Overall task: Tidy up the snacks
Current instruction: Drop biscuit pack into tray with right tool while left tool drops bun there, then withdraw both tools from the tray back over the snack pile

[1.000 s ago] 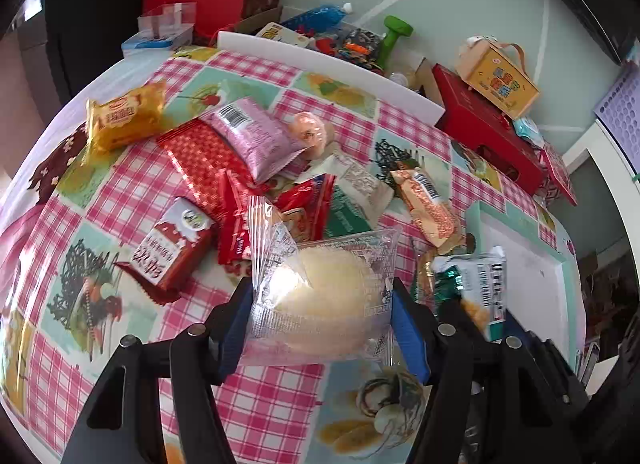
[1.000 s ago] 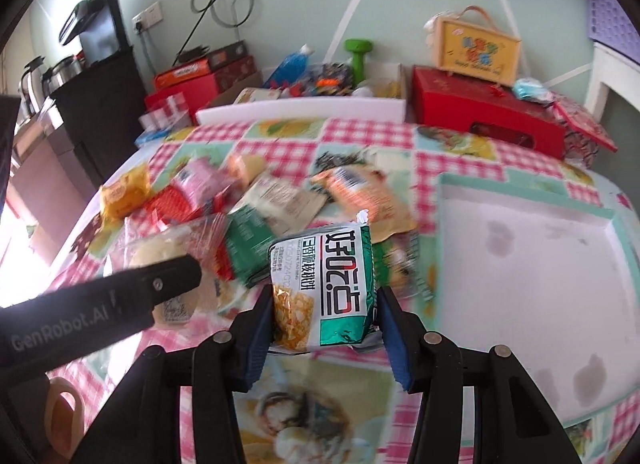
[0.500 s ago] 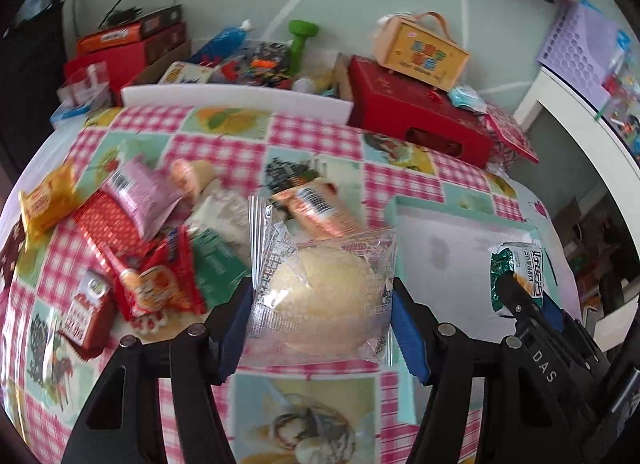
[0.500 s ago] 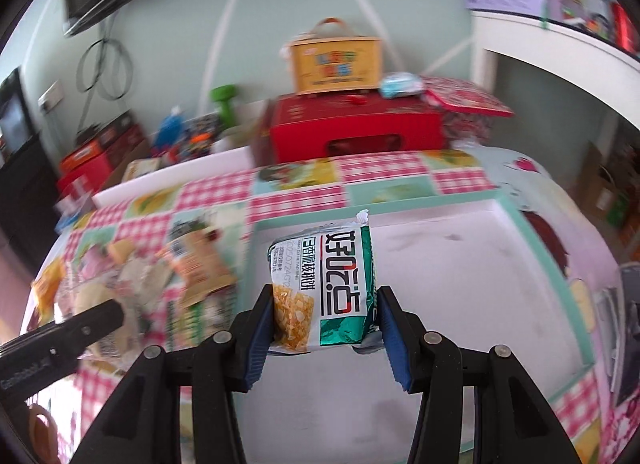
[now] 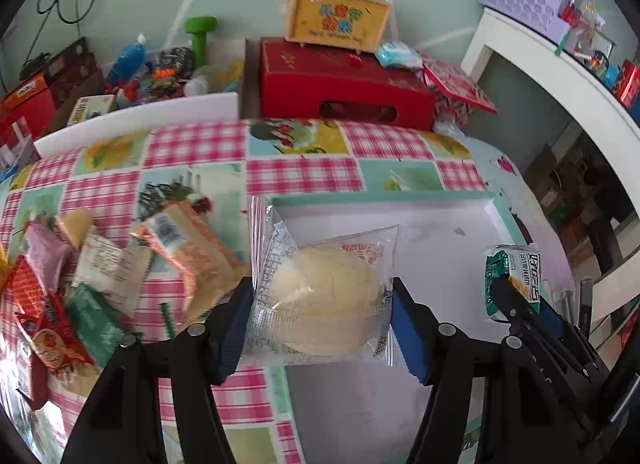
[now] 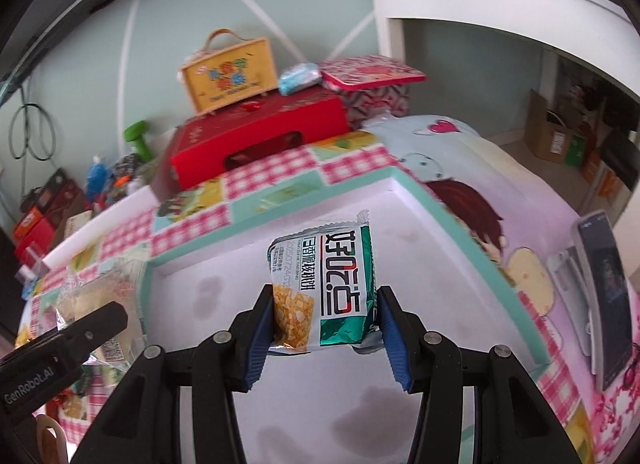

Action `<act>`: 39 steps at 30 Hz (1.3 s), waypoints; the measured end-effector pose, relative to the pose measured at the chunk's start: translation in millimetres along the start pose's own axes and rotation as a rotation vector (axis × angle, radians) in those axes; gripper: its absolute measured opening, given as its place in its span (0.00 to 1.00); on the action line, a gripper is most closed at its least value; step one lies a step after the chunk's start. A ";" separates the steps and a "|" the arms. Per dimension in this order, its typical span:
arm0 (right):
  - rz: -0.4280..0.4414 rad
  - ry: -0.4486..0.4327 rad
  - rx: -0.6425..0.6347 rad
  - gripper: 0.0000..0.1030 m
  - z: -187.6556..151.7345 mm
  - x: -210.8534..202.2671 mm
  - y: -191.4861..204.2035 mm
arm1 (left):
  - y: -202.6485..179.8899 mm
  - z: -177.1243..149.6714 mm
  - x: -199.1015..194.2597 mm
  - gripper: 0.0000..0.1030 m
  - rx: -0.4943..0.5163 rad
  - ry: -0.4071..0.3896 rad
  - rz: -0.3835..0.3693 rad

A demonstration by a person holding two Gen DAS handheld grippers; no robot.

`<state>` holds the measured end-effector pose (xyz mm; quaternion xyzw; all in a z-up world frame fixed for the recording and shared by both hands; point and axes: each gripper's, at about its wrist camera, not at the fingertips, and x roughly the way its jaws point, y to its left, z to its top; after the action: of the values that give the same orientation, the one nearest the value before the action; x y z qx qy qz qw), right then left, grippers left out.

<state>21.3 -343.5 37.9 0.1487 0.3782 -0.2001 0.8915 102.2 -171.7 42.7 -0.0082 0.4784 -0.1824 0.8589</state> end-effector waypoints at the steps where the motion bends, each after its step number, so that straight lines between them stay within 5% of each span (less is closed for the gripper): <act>1: -0.017 0.007 0.003 0.51 -0.5 2.7 -3.2 | -4.1 0.2 4.9 0.64 0.005 0.009 -0.003; 11: -0.072 0.034 0.039 0.51 -1.5 10.2 -24.0 | -24.3 2.6 34.8 0.65 0.023 0.053 0.007; 18: -0.070 0.049 0.017 0.52 -0.6 11.0 -19.9 | -20.3 5.4 24.9 0.78 0.014 0.035 0.028; 24: -0.045 0.068 0.015 0.67 -0.8 12.1 -17.7 | -9.8 5.1 7.4 0.89 -0.004 0.008 0.082; 29: 0.007 0.071 0.019 0.99 -1.0 10.2 -12.3 | 8.5 2.3 -3.9 0.89 -0.016 -0.025 0.187; 39: 0.044 0.065 -0.036 1.00 -1.4 0.4 10.6 | 62.3 -10.2 -23.8 0.89 -0.148 -0.024 0.207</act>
<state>25.7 -333.7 37.9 0.1474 0.4069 -0.1686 0.8856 101.5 -104.2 44.9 -0.0244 0.4784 -0.0567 0.8760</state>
